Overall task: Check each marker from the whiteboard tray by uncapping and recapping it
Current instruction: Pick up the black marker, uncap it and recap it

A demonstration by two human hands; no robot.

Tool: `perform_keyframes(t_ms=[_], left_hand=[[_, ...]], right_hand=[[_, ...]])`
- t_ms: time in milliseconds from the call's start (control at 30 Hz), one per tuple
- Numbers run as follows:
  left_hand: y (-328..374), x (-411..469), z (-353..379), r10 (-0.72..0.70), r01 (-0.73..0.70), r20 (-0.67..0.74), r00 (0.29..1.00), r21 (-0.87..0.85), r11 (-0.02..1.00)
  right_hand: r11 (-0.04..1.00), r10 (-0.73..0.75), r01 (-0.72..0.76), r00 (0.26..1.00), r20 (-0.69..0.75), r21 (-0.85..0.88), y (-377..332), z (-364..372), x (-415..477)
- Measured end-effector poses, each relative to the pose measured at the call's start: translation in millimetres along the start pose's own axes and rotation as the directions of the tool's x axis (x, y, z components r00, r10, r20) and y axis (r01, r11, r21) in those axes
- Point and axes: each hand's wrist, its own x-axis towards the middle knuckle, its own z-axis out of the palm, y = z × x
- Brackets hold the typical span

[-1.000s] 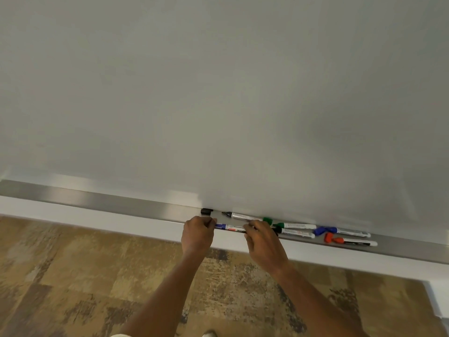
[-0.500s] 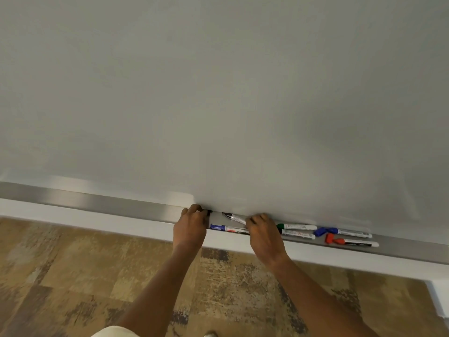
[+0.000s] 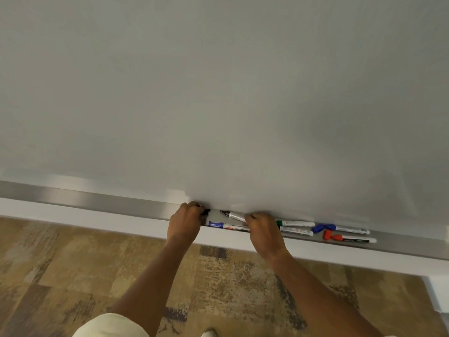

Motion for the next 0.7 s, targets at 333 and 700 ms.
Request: perform_keyframes(t_ms=[333, 700], left_hand=[[13.2, -17.5, -37.1, -0.061, -0.034, -0.195, 0.979, -0.451, 0.892], [55.6, -35.0, -123.2, 0.064, -0.253, -0.271, 0.96, -0.755, 0.605]], right_hand=[[0.987, -0.027, 0.069, 0.96, -0.28, 0.143, 11.3, -46.2, -20.9], [0.945, -0.092, 0.214, 0.899, -0.428, 0.246, 17.4, -155.2, -42.1]])
